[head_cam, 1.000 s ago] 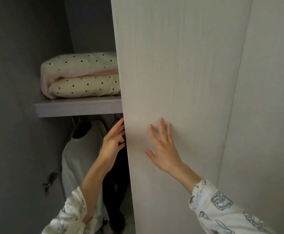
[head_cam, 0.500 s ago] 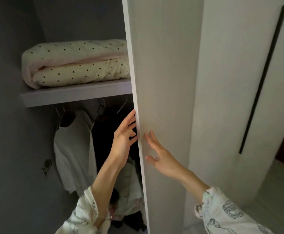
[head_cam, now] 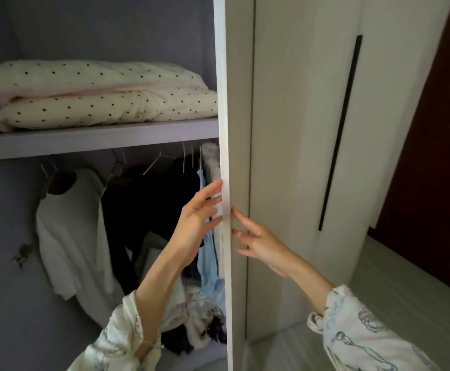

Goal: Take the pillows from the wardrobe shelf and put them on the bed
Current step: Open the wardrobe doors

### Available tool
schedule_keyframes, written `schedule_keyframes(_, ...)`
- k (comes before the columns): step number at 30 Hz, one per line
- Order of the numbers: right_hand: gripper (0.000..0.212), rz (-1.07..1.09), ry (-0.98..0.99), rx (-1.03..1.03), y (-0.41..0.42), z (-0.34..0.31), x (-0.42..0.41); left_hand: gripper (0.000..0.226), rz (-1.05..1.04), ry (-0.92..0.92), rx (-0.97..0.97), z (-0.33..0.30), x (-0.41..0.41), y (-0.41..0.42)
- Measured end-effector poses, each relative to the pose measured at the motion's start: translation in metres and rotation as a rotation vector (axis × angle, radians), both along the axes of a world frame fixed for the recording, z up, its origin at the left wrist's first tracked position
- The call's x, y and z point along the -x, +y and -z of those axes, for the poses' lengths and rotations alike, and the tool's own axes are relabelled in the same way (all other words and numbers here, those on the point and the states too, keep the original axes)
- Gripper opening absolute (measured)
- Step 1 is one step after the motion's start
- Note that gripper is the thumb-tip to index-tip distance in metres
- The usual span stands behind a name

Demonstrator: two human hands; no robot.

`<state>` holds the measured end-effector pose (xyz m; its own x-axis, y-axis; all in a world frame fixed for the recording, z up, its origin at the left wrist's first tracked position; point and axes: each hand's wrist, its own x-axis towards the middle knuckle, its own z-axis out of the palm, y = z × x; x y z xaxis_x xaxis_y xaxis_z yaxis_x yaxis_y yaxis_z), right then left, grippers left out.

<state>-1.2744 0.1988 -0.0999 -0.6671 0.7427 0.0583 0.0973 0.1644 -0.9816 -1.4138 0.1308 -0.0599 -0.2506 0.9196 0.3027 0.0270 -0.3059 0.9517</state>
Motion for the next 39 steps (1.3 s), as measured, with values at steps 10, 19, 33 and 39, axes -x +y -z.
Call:
schedule_keyframes(10,0.043,0.209,-0.016,0.058,0.004,-0.027,-0.093,0.049,0.125,0.145,0.087,-0.018,-0.09,0.023)
schedule_keyframes(19,0.048,0.299,-0.111,0.016,0.024,-0.037,-0.147,0.046,0.212,0.253,0.158,-0.018,-0.142,0.044)
schedule_keyframes(33,0.042,0.319,-0.574,-0.398,0.05,-0.055,-0.088,0.035,0.096,0.477,0.19,0.0,-0.044,0.051)
schedule_keyframes(39,0.038,0.25,-0.495,-0.479,0.072,-0.068,0.011,0.036,-0.021,0.635,0.182,-0.019,0.052,0.059)
